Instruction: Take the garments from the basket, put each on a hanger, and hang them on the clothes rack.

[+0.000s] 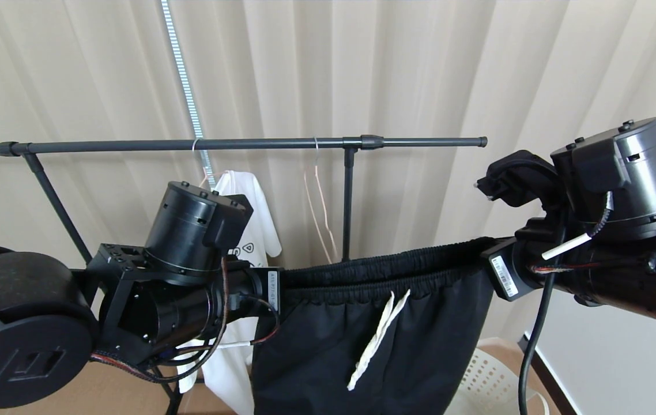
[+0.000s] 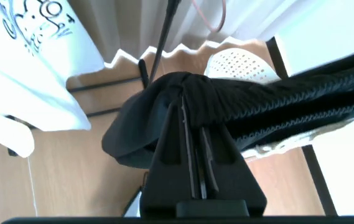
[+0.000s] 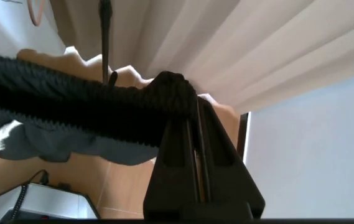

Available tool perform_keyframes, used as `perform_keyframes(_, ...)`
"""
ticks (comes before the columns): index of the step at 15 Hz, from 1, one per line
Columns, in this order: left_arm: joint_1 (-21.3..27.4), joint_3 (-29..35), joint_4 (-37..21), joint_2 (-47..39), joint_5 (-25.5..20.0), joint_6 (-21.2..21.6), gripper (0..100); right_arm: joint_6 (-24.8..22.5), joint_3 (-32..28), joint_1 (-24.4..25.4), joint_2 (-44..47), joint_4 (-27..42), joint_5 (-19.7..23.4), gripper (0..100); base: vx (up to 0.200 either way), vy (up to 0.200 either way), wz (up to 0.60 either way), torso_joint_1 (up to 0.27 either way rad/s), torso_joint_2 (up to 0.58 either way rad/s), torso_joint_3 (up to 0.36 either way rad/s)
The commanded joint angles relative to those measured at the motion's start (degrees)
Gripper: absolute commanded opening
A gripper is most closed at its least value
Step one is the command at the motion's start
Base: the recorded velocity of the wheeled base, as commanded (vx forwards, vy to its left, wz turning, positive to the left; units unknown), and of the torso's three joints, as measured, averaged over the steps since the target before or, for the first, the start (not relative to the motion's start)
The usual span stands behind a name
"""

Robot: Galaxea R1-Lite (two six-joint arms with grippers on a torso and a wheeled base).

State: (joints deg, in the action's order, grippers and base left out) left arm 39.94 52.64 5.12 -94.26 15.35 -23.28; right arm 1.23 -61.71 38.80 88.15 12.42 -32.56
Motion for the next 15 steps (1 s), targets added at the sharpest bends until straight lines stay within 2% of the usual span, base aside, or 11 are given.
perform_keyframes(1, -1.0, -0.26, 0.07, 1.36, 0.12, 0.87, 0, -0.09, 0.27, 0.13, 0.36, 0.15, -0.05, 0, 0.0, 0.0, 0.0, 0.0, 0.0, 0.0)
perform_keyframes(3, -2.85, -0.43, -1.16, 1.62, 0.12, 1.05, 0, -1.14, 0.36, -0.13, 0.36, 0.06, -0.05, 0, 0.0, 0.0, 0.0, 0.0, 0.0, 0.0)
perform_keyframes(4, -4.16, -0.96, -3.27, 3.2, -0.05, 1.05, 0, -1.41, 0.27, -1.98, 0.8, -0.12, -0.13, 0, 0.0, 0.0, 0.0, 0.0, 0.0, 0.0)
perform_keyframes(7, -6.89, -3.86, -4.15, 5.66, -3.48, 1.14, 0, -2.37, -0.78, -8.22, 3.43, -1.52, -0.05, 0, 0.0, 0.0, 0.0, 0.0, 0.0, 0.0)
perform_keyframes(9, -9.26, -4.04, -4.07, 5.93, -6.03, 1.14, 0, -2.81, -0.87, -9.27, 4.93, -2.4, -0.05, 0, 0.0, 0.0, 0.0, 0.0, 0.0, 0.0)
perform_keyframes(11, -9.79, -2.19, -3.98, 5.49, -7.26, 1.14, 0, -2.81, -0.34, -8.66, 4.75, -1.88, 0.04, 0, 0.0, 0.0, 0.0, 0.0, 0.0, 0.0)
perform_keyframes(15, -9.79, 5.9, -3.98, 0.3, -7.35, 1.05, 0, -5.45, 2.91, -0.92, -0.08, 0.85, 0.39, 0, 0.0, 0.0, 0.0, 0.0, 0.0, 0.0)
